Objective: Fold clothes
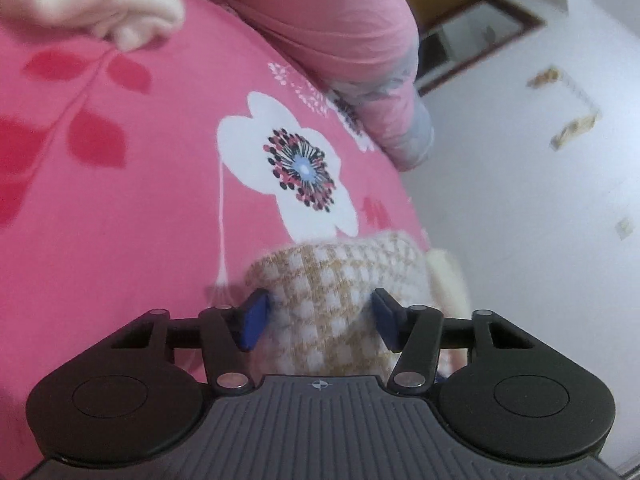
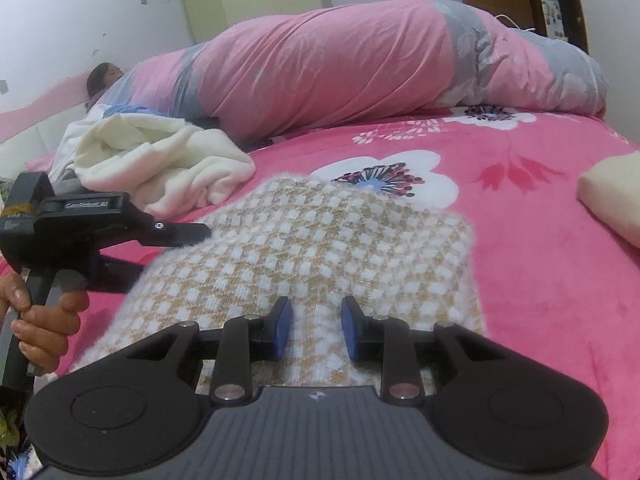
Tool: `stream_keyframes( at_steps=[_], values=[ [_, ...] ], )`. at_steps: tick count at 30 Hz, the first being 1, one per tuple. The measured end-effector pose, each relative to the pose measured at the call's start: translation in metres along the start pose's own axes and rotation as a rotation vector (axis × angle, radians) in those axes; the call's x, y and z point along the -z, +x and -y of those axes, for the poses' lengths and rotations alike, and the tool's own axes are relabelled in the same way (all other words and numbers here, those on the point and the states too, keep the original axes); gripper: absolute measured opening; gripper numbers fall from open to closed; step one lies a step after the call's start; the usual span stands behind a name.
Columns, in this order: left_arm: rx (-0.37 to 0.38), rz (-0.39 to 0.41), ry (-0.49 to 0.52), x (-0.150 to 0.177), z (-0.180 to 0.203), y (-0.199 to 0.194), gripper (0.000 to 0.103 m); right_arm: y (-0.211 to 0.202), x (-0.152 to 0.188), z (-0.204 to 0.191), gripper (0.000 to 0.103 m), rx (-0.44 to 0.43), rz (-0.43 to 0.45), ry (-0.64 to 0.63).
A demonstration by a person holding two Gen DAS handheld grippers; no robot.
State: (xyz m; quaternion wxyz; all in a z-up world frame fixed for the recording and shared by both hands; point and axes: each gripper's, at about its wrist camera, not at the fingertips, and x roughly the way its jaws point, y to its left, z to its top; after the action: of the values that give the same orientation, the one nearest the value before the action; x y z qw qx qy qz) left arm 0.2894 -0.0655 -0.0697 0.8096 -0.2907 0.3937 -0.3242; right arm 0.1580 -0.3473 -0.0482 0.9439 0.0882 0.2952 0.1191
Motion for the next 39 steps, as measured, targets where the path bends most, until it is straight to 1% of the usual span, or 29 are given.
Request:
stream_keyframes(
  at_steps=[3, 5, 7, 10, 11, 14, 15, 17, 19, 20, 23, 24, 26, 28, 30, 31, 32, 34, 35, 37, 39],
  values=[
    [-0.056, -0.011, 0.108, -0.004, 0.018, 0.002, 0.049, 0.000, 0.001, 0.002, 0.029, 0.001, 0.004, 0.015],
    [-0.065, -0.025, 0.133, -0.008, 0.021, 0.003, 0.048, 0.000, 0.001, 0.002, 0.029, 0.007, 0.006, 0.021],
    [-0.037, -0.052, 0.068, -0.016, 0.011, 0.004, 0.049, 0.000, 0.001, 0.002, 0.029, 0.014, 0.009, 0.027],
    [0.015, -0.069, -0.019, -0.020, -0.005, -0.001, 0.049, 0.000, 0.001, 0.000, 0.029, 0.012, 0.014, 0.018],
    [0.023, -0.047, -0.035, -0.020, -0.008, -0.009, 0.049, -0.001, 0.002, 0.000, 0.029, 0.011, 0.016, 0.014],
    [0.034, 0.056, -0.067, -0.017, -0.014, -0.038, 0.050, 0.000, 0.002, 0.000, 0.029, 0.010, 0.018, 0.010],
    [0.033, 0.071, -0.077, -0.018, -0.016, -0.044, 0.049, 0.000, 0.001, -0.001, 0.029, 0.010, 0.017, 0.010],
    [-0.029, 0.078, -0.048, -0.018, -0.014, -0.052, 0.049, 0.000, 0.001, -0.001, 0.029, 0.010, 0.018, 0.011],
    [-0.112, 0.076, 0.009, -0.014, -0.007, -0.055, 0.049, 0.000, 0.001, -0.001, 0.029, 0.011, 0.019, 0.011],
    [-0.135, 0.073, 0.033, -0.010, -0.003, -0.056, 0.048, 0.000, 0.001, -0.001, 0.029, 0.011, 0.019, 0.011],
    [-0.128, 0.088, 0.096, 0.002, 0.015, -0.065, 0.048, 0.001, 0.000, -0.001, 0.029, 0.014, 0.016, 0.008],
    [-0.122, 0.100, 0.135, 0.009, 0.026, -0.070, 0.048, 0.001, 0.000, -0.001, 0.029, 0.015, 0.015, 0.007],
    [-0.111, 0.122, 0.224, 0.021, 0.048, -0.079, 0.048, 0.002, -0.001, -0.001, 0.029, 0.018, 0.010, 0.006],
    [-0.113, 0.130, 0.342, 0.035, 0.074, -0.082, 0.048, 0.002, -0.003, -0.002, 0.029, 0.023, -0.004, 0.007],
    [-0.117, 0.119, 0.445, 0.050, 0.095, -0.081, 0.049, -0.005, -0.014, -0.007, 0.030, 0.045, -0.036, -0.005],
    [-0.111, 0.112, 0.488, 0.058, 0.102, -0.080, 0.049, -0.014, -0.021, -0.010, 0.032, 0.061, -0.044, -0.005],
    [-0.102, 0.103, 0.528, 0.065, 0.109, -0.080, 0.050, -0.027, -0.026, -0.011, 0.032, 0.081, -0.033, -0.003],
    [-0.081, 0.081, 0.608, 0.081, 0.120, -0.078, 0.051, -0.063, -0.031, -0.009, 0.036, 0.119, 0.029, 0.001],
    [-0.068, 0.063, 0.648, 0.088, 0.125, -0.076, 0.051, -0.081, -0.031, -0.006, 0.036, 0.131, 0.060, 0.007],
    [-0.054, 0.023, 0.733, 0.105, 0.134, -0.069, 0.052, -0.115, -0.022, 0.001, 0.037, 0.153, 0.091, 0.039],
    [-0.066, -0.040, 0.802, 0.122, 0.140, -0.058, 0.056, -0.142, -0.011, 0.009, 0.037, 0.167, 0.105, 0.071]
  ],
)
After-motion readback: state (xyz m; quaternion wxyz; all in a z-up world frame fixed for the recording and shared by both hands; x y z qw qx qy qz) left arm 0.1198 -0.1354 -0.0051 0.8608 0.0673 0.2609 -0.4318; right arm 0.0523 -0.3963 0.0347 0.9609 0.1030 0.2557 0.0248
